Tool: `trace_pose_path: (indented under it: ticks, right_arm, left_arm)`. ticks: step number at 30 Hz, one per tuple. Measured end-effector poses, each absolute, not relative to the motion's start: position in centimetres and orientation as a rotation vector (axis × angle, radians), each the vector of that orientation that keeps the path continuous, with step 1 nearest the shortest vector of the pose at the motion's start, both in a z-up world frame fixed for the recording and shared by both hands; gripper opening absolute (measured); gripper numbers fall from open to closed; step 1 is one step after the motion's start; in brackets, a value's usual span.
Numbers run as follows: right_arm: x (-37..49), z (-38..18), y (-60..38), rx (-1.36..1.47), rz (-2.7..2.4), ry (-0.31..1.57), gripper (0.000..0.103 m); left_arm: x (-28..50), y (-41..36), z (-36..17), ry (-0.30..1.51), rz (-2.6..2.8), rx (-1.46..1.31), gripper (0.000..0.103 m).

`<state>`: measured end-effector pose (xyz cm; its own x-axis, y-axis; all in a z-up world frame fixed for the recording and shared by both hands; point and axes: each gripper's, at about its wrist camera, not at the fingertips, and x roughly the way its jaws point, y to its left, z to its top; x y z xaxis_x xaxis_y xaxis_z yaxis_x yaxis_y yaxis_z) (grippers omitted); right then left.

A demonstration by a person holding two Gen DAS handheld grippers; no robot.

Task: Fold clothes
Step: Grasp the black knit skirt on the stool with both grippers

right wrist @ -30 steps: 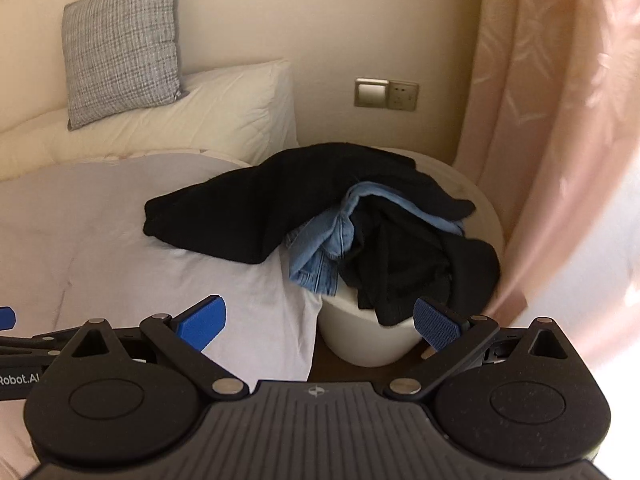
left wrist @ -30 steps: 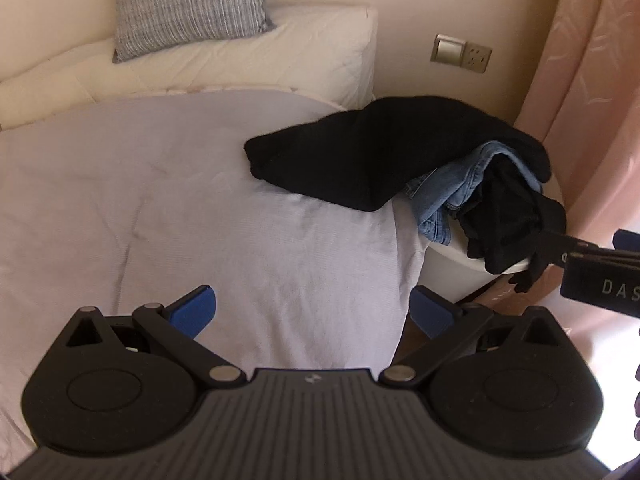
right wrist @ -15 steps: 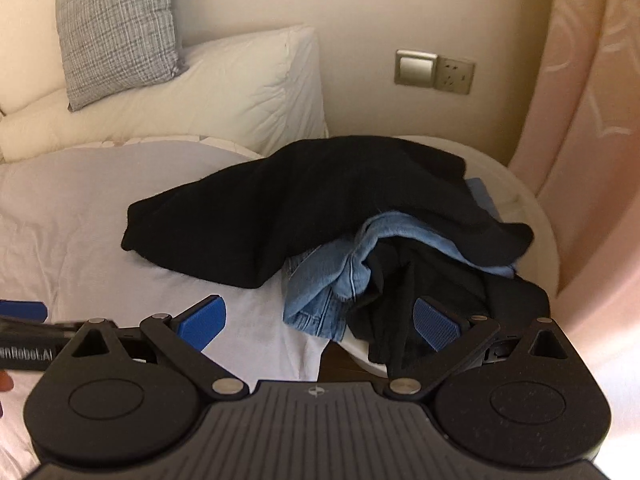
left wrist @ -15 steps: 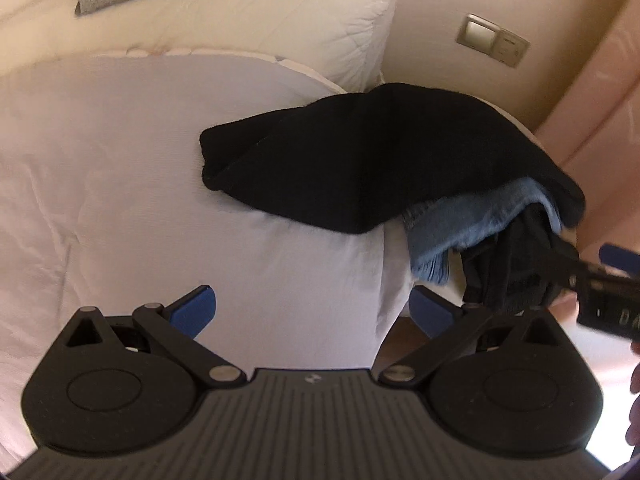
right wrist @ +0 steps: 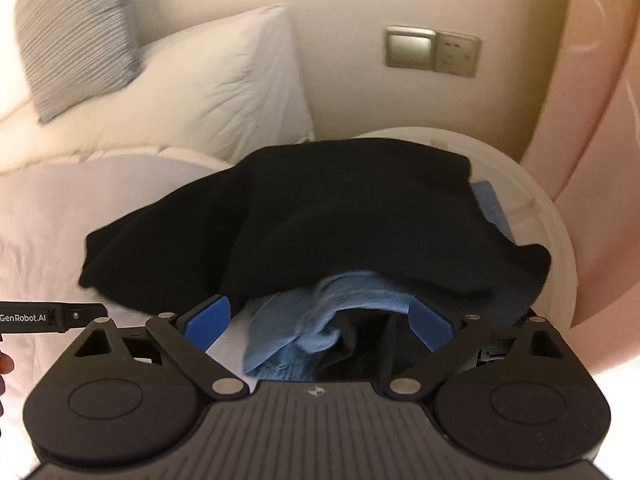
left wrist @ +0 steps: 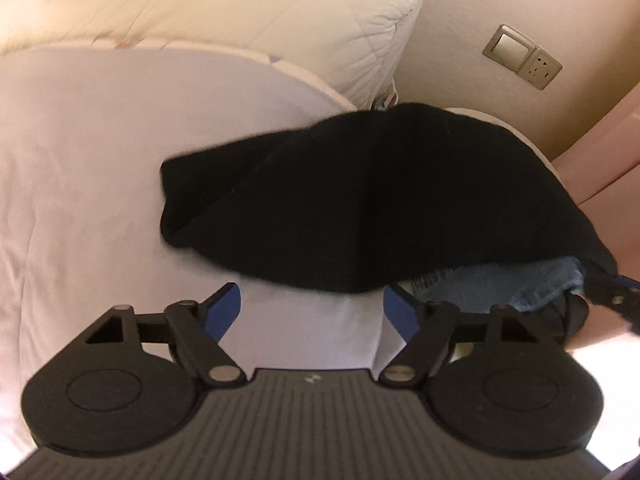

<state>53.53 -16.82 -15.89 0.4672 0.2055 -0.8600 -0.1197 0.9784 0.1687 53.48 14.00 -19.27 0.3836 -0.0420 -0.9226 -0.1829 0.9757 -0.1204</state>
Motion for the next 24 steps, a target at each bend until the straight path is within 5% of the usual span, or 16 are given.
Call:
trace_pose_path:
  ticks: [14,20,24]
  right_arm:
    - [56.3,-20.5,-28.4,0.624,-0.066,1.070,0.091]
    - [55.5,-22.3,-32.5,0.830,-0.210,1.059,0.080]
    - [54.6,-24.5,-35.2,1.003,-0.301,1.067,0.079]
  left_arm:
    - [60.5,17.0,-25.4,1.174,0.034,-0.115,0.077]
    - [61.5,16.7,-27.6,1.197,0.019,-0.086,0.064]
    - [62.1,17.0,-28.6,1.203,0.020,-0.116,0.073]
